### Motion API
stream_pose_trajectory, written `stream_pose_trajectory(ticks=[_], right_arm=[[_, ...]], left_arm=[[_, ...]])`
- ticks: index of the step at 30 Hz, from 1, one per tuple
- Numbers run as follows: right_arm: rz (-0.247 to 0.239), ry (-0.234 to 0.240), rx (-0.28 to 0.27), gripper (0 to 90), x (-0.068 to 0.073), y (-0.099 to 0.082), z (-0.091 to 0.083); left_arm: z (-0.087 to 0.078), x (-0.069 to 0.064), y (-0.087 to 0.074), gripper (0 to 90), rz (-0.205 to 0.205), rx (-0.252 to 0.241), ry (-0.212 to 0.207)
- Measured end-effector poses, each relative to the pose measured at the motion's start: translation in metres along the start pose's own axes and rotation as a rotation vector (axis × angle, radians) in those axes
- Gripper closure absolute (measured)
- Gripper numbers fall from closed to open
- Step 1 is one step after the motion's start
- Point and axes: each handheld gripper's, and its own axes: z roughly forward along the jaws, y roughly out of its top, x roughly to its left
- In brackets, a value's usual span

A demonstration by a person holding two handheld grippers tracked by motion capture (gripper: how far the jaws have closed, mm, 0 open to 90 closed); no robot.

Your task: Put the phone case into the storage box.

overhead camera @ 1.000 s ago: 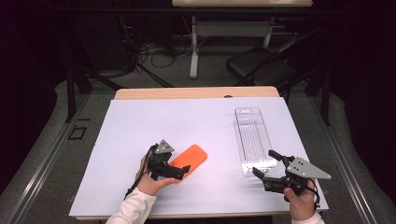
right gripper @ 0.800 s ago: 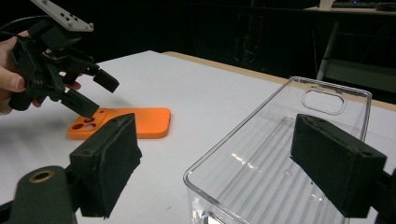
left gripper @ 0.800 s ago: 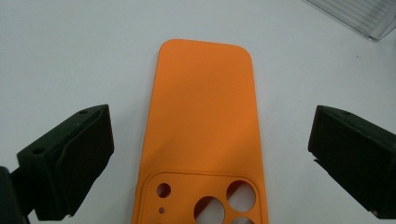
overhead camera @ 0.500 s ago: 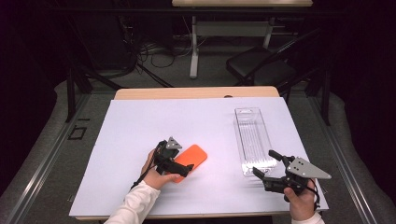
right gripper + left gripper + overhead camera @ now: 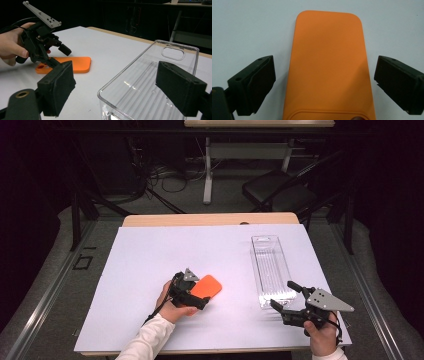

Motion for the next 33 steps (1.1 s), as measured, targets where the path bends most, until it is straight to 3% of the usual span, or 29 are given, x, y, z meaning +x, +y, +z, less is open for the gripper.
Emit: stream_pose_trajectory(ticks=[16,33], right_arm=[[-0.002,0.001,0.001,14.4,-0.0006,-0.0005,0.0004],[0.005,0.004,0.001,14.4,0.0,-0.001,0.0009]], left_arm=[[0.0086,-0.0052,-0.0013,9.0,0.022,0.003,0.034],[0.0062,-0.0074,-0.0021,15.6,0.034,0.001,0.027]])
